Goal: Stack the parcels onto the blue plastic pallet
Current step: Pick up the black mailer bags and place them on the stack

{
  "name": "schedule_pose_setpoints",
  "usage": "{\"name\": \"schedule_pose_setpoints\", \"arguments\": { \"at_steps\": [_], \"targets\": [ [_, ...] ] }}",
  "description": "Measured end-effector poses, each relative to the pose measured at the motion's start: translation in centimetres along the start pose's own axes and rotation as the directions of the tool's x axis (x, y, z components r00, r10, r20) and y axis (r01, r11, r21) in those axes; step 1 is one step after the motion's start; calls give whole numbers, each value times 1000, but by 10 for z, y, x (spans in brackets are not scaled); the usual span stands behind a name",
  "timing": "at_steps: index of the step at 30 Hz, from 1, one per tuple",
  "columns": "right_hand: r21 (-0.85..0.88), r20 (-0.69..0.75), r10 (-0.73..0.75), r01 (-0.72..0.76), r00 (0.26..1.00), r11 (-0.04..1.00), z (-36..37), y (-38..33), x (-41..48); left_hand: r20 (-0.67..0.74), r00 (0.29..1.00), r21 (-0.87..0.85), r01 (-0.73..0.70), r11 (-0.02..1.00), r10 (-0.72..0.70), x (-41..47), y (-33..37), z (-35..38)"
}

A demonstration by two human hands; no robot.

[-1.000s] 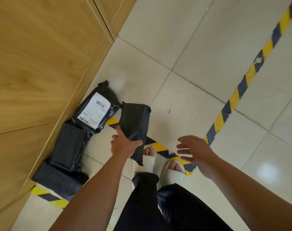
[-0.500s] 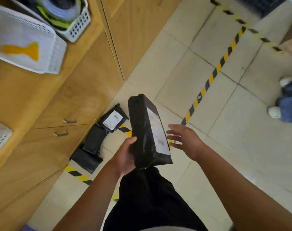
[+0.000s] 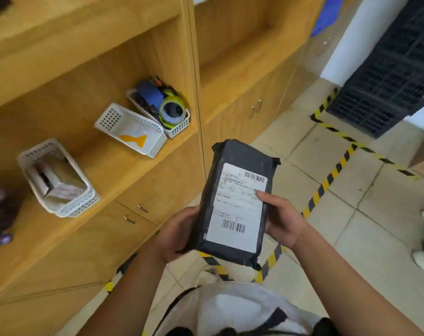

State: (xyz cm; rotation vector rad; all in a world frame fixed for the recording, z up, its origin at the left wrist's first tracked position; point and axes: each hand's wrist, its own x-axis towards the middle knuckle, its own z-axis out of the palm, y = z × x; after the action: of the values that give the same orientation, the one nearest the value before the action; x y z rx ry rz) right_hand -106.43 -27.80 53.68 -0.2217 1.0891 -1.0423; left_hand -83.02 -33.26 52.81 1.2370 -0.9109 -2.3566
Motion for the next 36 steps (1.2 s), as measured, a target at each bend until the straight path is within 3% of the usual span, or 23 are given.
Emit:
{"name": "schedule_pose_setpoints", "arguments": {
  "at_steps": [3,8,12,16,23,28,32,36],
  "targets": [
    [-157,14,-35,37,999,987,-11,-8,-9,-60,994,70,-84,994,88,-15,-11,-3],
    [-362,152,-11,66,988,930,-33,-8,-34,-251,945,260,-144,955,211,-69,-44,62],
    [-450,256,62,62,965,891,-43,13,-56,-435,872,205,-146,968,224,-104,-98,97],
    [-586,339,175,62,924,808,-31,45,-76,-603,754,136,-225,965,261,-148,-157,118],
    [-751,499,351,194,792,631,35,123,-147,-790,539,8,-468,883,293,-258,-269,143],
    [-775,555,472,220,685,592,71,205,-215,-880,402,-62,-625,778,253,-343,-350,163],
    [-846,521,644,238,560,478,81,289,-281,-949,272,-98,-735,671,159,-422,-435,181],
    [-894,445,772,273,454,355,81,364,-342,-980,191,-130,-816,563,50,-478,-512,203]
  ]
}}
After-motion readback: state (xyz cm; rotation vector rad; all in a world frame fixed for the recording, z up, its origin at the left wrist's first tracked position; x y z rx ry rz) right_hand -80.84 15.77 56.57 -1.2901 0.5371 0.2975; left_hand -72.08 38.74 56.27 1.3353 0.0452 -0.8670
